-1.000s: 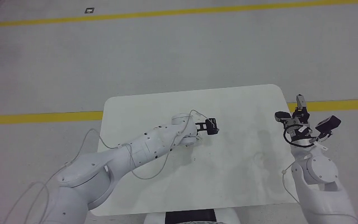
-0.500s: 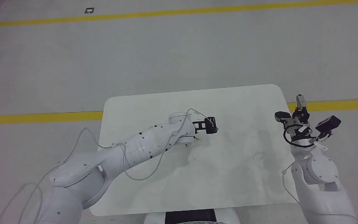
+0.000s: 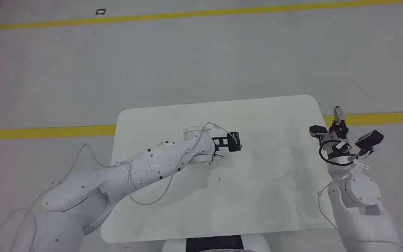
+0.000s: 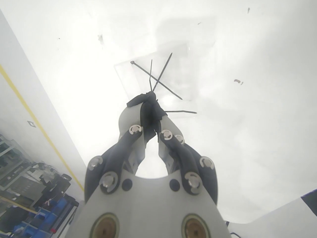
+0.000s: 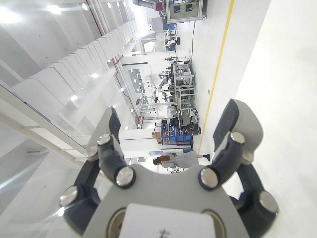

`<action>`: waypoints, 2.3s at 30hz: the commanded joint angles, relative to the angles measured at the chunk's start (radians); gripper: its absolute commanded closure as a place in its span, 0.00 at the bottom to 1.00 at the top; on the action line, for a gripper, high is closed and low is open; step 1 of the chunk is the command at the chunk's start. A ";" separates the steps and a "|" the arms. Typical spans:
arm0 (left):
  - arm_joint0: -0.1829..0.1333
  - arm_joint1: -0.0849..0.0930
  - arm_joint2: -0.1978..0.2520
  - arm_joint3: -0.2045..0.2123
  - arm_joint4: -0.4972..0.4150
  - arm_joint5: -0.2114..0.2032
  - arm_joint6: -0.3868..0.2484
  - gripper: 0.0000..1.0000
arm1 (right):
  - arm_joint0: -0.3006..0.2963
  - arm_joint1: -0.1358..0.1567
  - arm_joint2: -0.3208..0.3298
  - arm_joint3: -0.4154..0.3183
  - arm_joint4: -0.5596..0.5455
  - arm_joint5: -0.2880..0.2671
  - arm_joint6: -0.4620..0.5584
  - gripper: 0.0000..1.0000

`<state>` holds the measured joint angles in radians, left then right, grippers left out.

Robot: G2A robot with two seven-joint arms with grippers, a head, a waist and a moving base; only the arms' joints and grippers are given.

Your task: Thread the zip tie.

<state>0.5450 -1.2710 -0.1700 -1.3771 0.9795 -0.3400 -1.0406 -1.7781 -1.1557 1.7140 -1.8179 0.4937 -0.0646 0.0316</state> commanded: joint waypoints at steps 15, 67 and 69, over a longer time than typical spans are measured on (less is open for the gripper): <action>0.013 0.047 0.000 -0.053 -0.007 0.000 -0.007 1.00 | 0.000 0.000 0.000 0.000 0.000 0.000 0.000 0.00; 0.037 0.070 -0.019 -0.046 -0.030 0.021 0.121 1.00 | 0.000 0.000 0.000 0.000 0.000 0.000 0.000 0.00; 0.042 0.080 -0.040 -0.050 -0.025 0.036 0.139 1.00 | 0.000 0.000 0.000 0.000 0.000 0.000 0.000 0.00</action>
<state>0.5851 -1.1956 -0.2005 -1.4235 0.9528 -0.3097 -0.9094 -1.7781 -1.1557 1.7140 -1.8179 0.4937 -0.0646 0.0316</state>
